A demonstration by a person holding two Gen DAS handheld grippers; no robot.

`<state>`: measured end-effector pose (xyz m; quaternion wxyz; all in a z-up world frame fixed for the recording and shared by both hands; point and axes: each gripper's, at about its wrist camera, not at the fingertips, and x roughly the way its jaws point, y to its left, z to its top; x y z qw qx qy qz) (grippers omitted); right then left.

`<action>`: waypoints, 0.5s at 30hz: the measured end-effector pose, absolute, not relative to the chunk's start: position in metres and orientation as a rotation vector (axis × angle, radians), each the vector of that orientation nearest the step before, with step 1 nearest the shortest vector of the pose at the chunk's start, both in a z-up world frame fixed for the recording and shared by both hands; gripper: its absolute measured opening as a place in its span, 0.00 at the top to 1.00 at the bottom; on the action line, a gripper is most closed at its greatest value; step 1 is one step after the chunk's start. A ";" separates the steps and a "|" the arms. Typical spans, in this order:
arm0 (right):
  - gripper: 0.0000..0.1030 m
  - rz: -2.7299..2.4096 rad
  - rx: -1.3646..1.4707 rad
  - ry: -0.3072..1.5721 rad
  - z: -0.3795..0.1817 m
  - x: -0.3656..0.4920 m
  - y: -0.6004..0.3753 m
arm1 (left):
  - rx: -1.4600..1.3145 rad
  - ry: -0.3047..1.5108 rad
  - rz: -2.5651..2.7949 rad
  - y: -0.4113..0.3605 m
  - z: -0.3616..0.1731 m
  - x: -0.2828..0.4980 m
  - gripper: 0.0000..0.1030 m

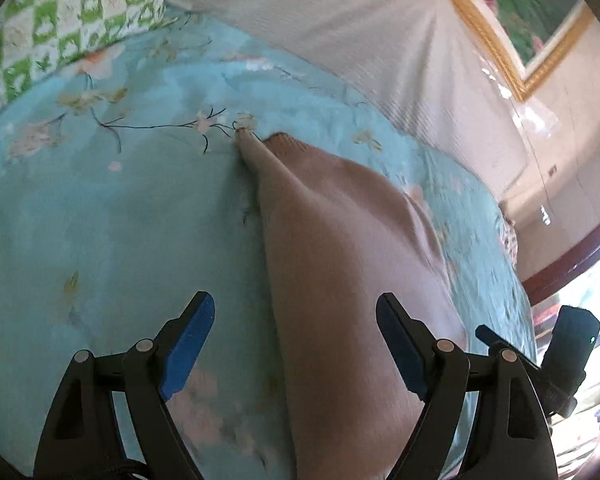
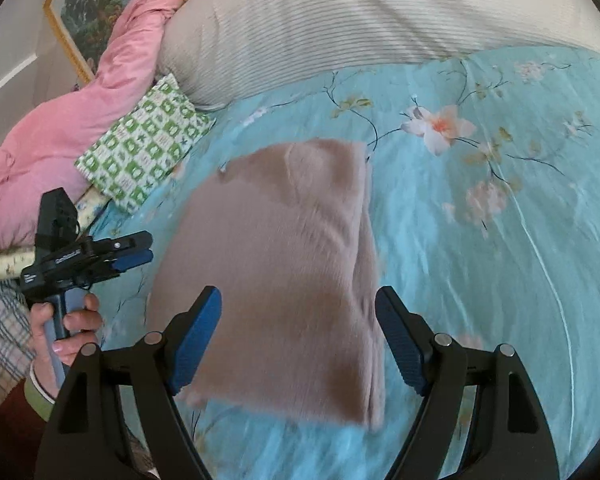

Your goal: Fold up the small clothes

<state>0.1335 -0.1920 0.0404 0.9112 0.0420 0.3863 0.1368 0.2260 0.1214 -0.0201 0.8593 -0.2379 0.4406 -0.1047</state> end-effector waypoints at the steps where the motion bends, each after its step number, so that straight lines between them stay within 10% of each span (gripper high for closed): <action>1: 0.23 0.287 0.092 0.800 0.040 0.141 -0.193 | -0.508 0.934 -0.226 0.123 -0.023 0.236 0.19; 11: 0.28 0.322 0.189 0.864 0.026 0.220 -0.203 | -0.624 1.008 -0.272 0.131 -0.061 0.333 0.19; 14: 0.69 0.310 0.172 0.899 0.016 0.231 -0.202 | -0.586 0.980 -0.266 0.124 -0.058 0.344 0.31; 15: 0.89 0.317 0.170 0.901 0.014 0.234 -0.202 | -0.565 0.976 -0.270 0.120 -0.057 0.347 0.58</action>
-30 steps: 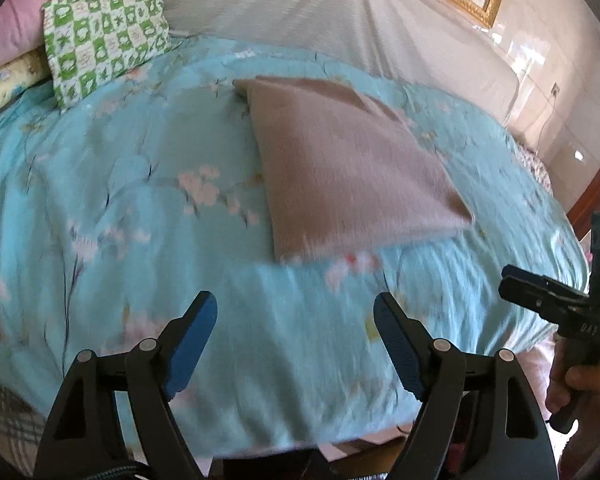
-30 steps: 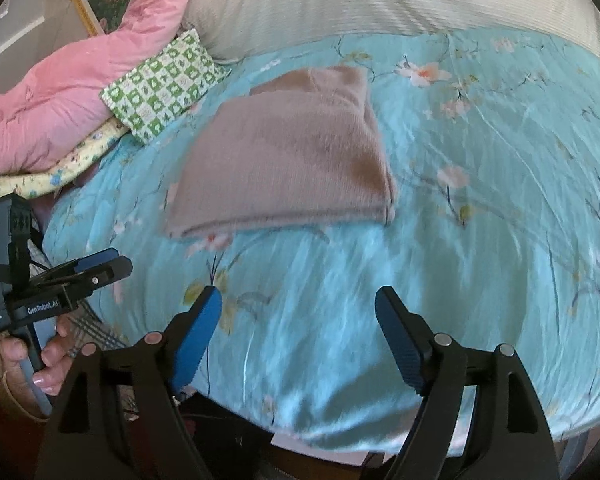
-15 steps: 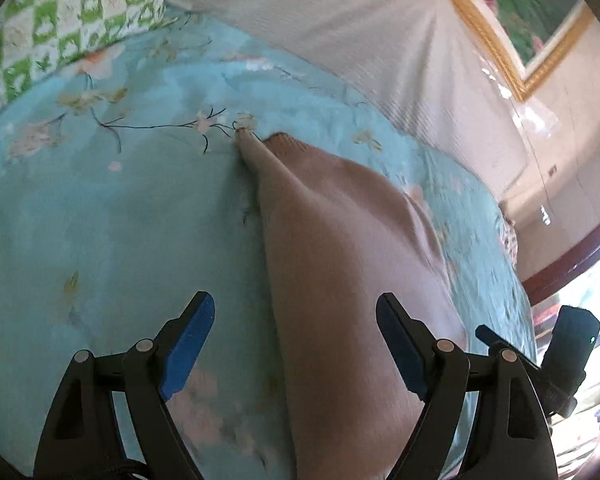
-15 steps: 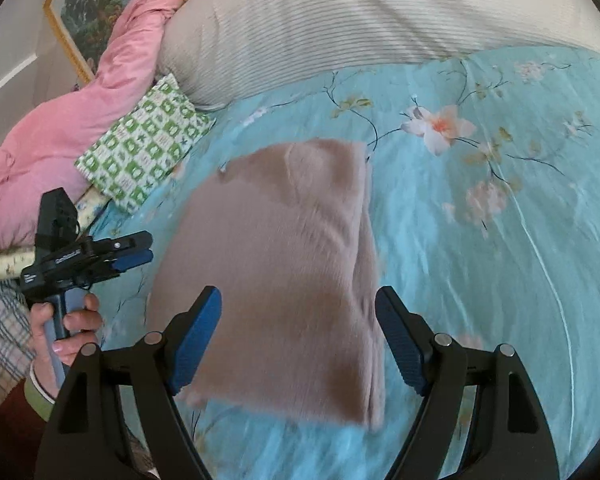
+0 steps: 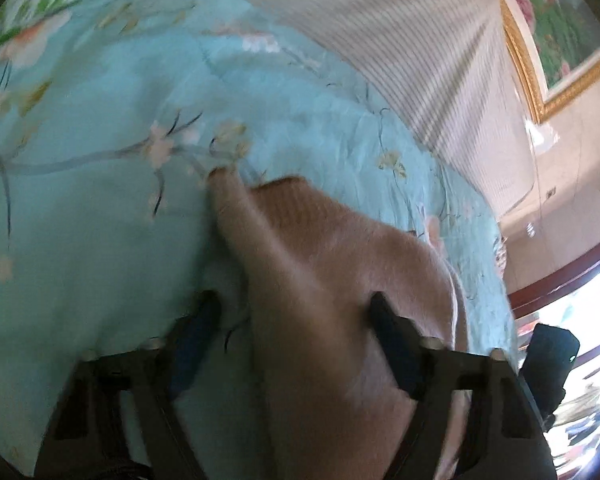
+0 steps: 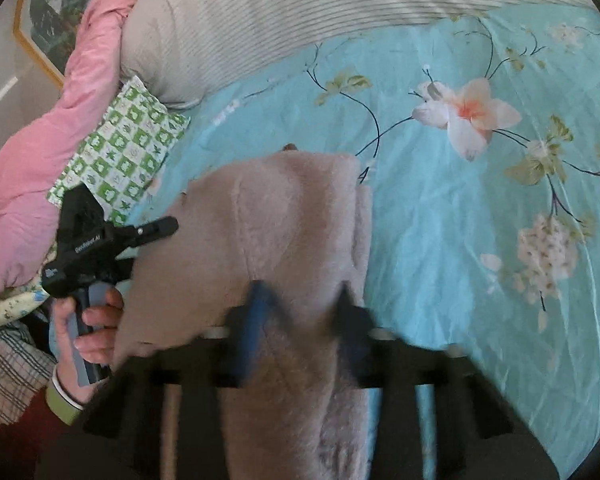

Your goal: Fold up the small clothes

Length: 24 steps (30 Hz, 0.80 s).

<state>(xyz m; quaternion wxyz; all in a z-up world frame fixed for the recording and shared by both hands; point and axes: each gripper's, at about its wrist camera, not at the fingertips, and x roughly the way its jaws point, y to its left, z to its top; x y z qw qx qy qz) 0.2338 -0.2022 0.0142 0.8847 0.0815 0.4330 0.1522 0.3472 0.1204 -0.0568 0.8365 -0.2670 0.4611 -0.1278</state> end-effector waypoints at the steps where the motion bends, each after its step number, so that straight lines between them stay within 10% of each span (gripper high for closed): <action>1: 0.92 0.324 0.176 0.891 0.015 0.234 -0.203 | -0.546 0.977 -0.271 0.117 -0.055 0.350 0.82; 11: 0.92 0.288 0.168 0.872 0.003 0.238 -0.210 | -0.249 0.906 -0.004 0.099 -0.056 0.361 0.94; 18: 0.74 0.217 0.173 0.814 0.034 0.210 -0.223 | -0.269 0.849 0.008 0.114 -0.022 0.327 0.89; 24: 0.62 0.233 0.181 0.799 0.044 0.174 -0.224 | -0.244 0.809 -0.015 0.098 0.011 0.261 0.48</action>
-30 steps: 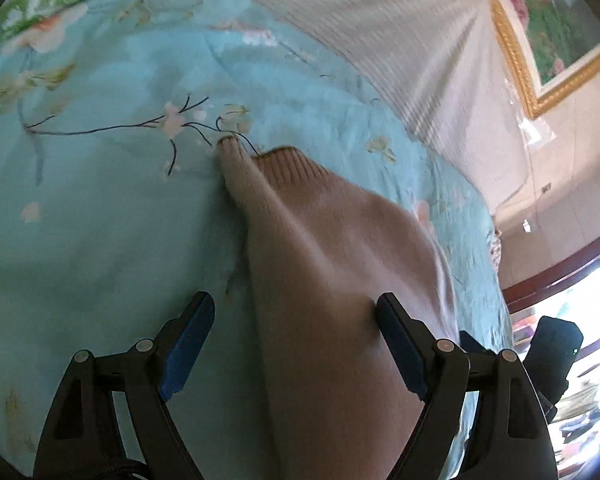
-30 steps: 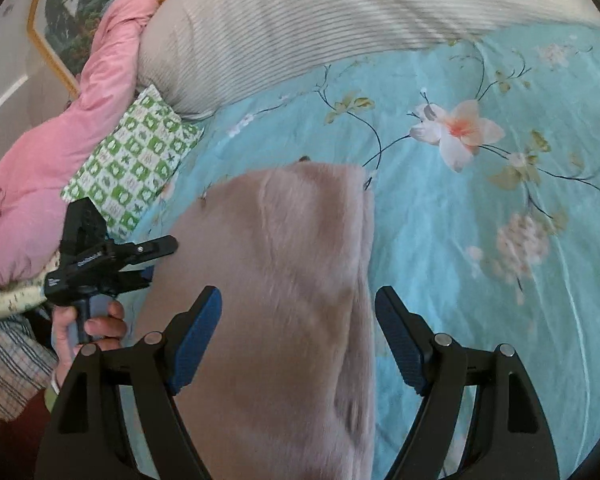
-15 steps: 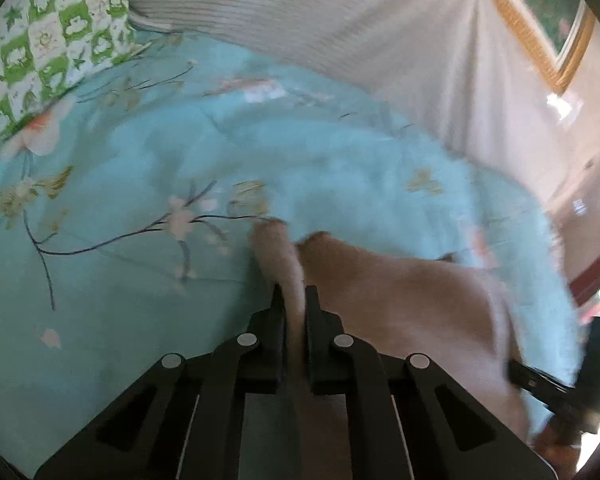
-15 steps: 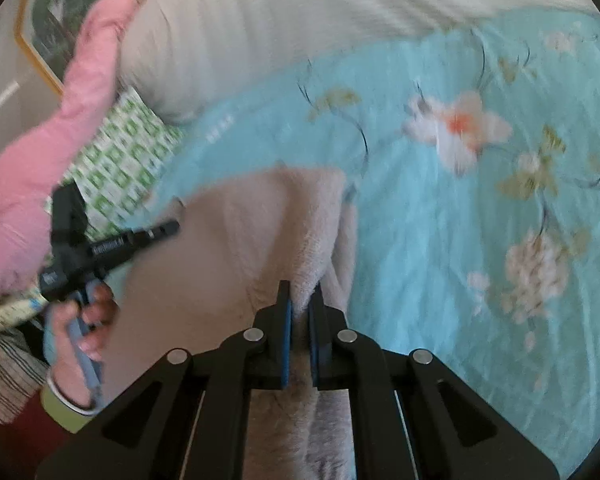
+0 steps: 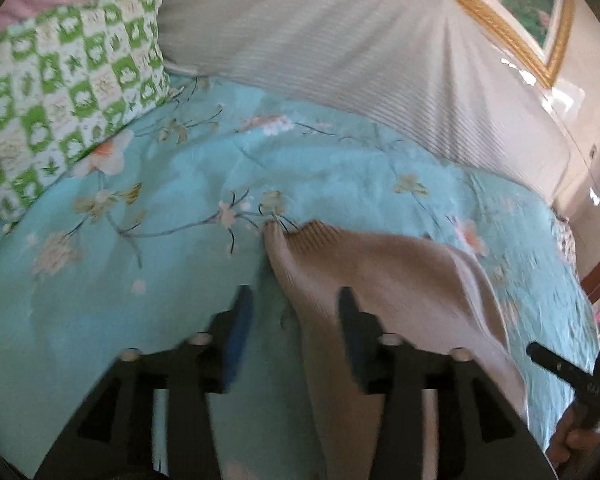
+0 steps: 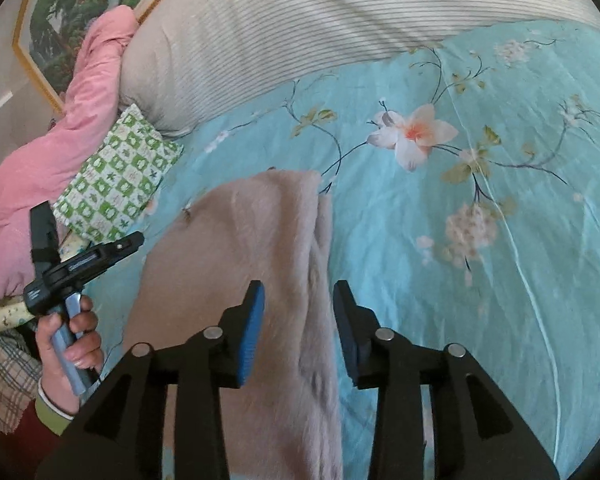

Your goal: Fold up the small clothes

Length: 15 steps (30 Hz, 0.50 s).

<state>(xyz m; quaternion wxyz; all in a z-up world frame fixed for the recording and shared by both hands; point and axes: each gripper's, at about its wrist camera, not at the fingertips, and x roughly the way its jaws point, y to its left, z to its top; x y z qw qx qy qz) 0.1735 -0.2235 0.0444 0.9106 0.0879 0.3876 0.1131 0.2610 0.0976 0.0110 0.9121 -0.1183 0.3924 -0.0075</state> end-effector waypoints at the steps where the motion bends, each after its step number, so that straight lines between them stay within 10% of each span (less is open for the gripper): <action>1: 0.59 0.239 0.178 0.799 0.045 0.167 -0.223 | -0.217 0.801 -0.012 0.091 0.014 0.246 0.43; 15: 0.33 0.259 0.090 0.798 0.033 0.091 -0.200 | -0.080 0.841 0.061 0.046 -0.003 0.115 0.19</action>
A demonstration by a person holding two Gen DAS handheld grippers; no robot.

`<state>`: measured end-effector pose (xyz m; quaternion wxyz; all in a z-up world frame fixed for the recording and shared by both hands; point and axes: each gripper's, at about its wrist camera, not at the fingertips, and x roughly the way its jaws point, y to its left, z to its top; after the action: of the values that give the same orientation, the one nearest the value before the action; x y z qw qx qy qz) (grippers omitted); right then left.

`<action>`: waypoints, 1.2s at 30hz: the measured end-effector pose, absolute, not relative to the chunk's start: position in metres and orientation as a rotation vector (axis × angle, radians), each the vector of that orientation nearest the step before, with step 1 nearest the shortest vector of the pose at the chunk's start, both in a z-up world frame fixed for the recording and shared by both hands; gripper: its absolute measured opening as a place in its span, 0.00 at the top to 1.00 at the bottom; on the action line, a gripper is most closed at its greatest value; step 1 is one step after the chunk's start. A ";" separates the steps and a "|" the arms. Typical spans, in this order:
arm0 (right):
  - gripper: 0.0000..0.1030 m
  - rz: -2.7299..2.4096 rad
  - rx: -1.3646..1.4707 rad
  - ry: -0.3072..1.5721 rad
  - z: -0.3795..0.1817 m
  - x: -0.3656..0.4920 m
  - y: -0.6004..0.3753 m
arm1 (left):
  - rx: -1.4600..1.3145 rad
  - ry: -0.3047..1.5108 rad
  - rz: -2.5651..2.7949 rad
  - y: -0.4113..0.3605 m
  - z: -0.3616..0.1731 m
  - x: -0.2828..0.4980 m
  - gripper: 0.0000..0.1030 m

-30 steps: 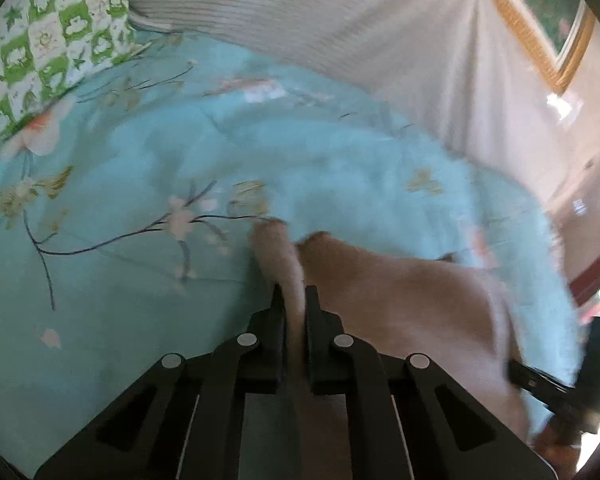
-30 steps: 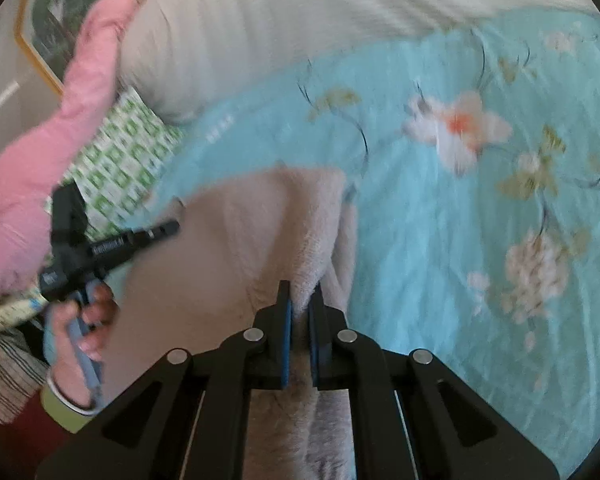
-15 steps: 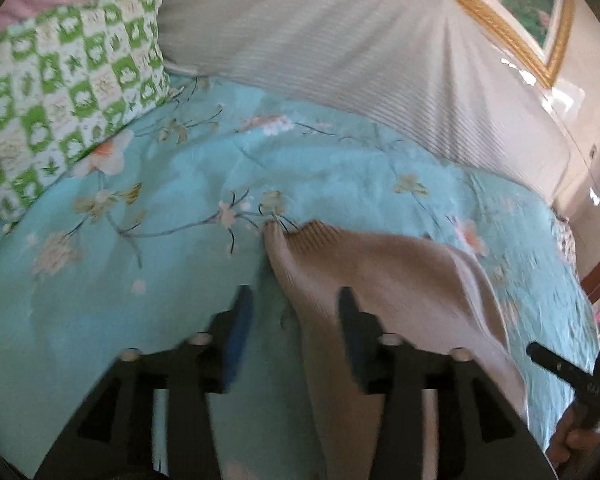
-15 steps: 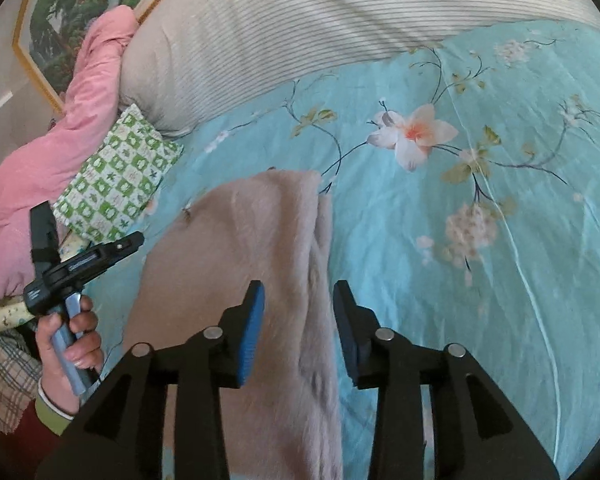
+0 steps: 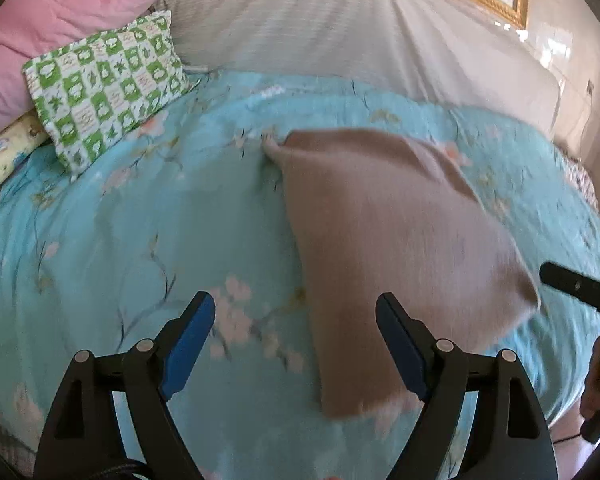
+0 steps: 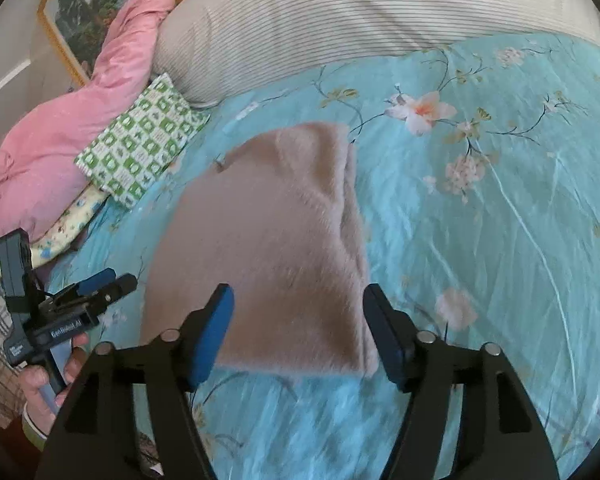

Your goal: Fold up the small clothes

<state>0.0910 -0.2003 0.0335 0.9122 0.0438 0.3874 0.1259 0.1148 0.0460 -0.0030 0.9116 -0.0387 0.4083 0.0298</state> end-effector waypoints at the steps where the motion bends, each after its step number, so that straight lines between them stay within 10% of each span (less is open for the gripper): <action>1: 0.33 0.259 0.085 0.799 0.033 0.088 -0.199 | -0.082 0.846 0.063 0.047 -0.005 0.110 0.19; 9: 0.16 0.258 -0.012 0.775 0.027 0.057 -0.187 | -0.117 0.856 0.085 0.049 -0.016 0.069 0.19; 36: 0.10 0.283 -0.140 0.821 0.005 0.042 -0.159 | 0.020 0.906 0.102 0.022 -0.021 0.062 0.13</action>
<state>0.0420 -0.1591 0.0046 0.9049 -0.0678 0.3972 0.1369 0.0622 0.0220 -0.0207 0.8978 0.0094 0.4375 0.0494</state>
